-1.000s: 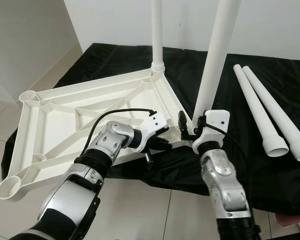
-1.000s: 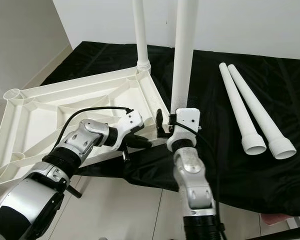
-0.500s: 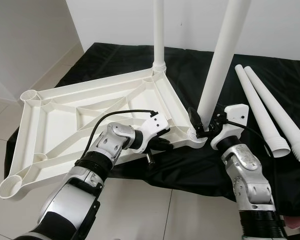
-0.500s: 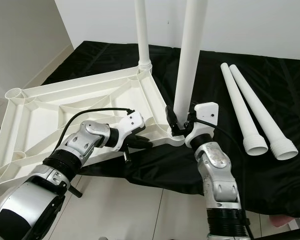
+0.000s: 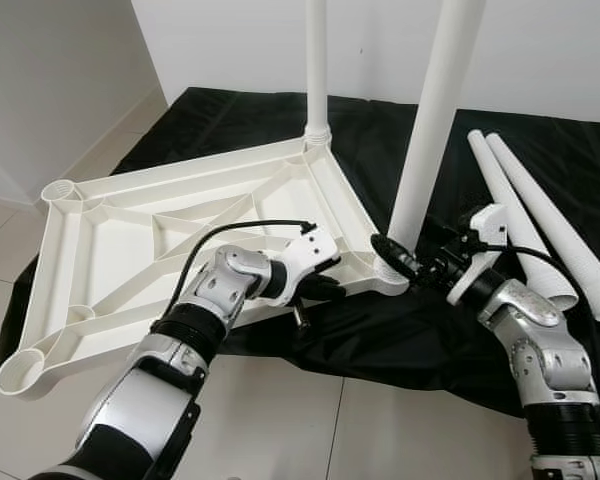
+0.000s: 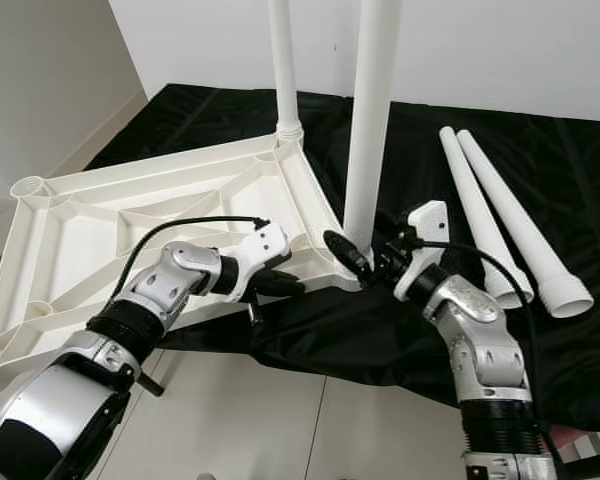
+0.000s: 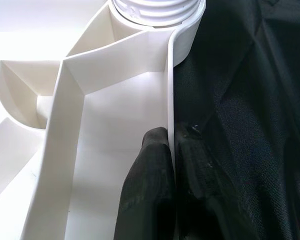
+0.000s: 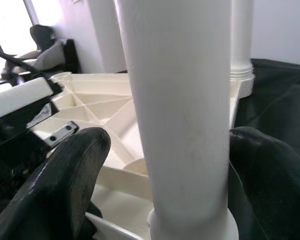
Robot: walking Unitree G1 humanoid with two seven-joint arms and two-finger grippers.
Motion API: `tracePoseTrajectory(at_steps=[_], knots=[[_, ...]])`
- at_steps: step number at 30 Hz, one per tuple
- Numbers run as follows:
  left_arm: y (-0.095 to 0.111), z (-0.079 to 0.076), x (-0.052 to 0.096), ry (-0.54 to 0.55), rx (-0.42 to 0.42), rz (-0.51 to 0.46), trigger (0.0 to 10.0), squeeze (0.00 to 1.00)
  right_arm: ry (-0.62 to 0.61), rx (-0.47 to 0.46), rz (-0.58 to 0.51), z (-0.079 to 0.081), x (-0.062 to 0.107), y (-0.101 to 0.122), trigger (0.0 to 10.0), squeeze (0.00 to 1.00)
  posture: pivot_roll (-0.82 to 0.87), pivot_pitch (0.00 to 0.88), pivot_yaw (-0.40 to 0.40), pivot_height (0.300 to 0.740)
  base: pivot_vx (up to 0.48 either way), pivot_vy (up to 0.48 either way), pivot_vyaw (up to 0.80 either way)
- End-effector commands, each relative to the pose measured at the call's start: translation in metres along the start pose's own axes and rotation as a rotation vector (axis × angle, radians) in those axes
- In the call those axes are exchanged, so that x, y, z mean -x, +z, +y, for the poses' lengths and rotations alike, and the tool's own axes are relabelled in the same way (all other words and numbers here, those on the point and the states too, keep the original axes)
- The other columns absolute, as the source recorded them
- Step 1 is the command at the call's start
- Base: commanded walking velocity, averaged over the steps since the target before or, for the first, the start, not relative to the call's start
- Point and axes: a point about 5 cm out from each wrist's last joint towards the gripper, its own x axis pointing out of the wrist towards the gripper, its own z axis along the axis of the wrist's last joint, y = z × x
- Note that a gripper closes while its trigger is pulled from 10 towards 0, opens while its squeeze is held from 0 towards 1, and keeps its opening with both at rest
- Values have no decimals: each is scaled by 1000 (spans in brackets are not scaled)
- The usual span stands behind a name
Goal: Building children table
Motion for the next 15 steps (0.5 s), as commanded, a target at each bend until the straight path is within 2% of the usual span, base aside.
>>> tracePoseTrajectory(at_steps=[1, 2, 4, 7, 15], knots=[[-21, -2, 1, 34, 48, 71, 10000, 0, 36, -1, 0, 0, -1, 0, 10000, 0, -159, 100, 109, 740, 0, 0, 0], [-21, -2, 1, 33, 47, 71, 10000, 0, 42, -5, 4, -1, -1, -1, 10000, 0, -159, 100, 109, 740, 0, 0, 0], [-21, -3, 1, 31, 45, 71, 10000, 0, 37, 25, 11, -14, -6, 4, 10000, 0, -155, 108, 115, 740, 0, 0, 0], [-21, -4, 0, 31, 44, 71, 10000, 0, 32, 44, 14, -21, -9, 6, 10000, 0, -154, 105, 116, 740, 0, 0, 0], [-21, -6, -1, 17, 41, 76, 10000, 0, 77, 51, 24, -22, -15, 4, 10000, 0, -150, 105, 118, 740, 0, 0, 0]])
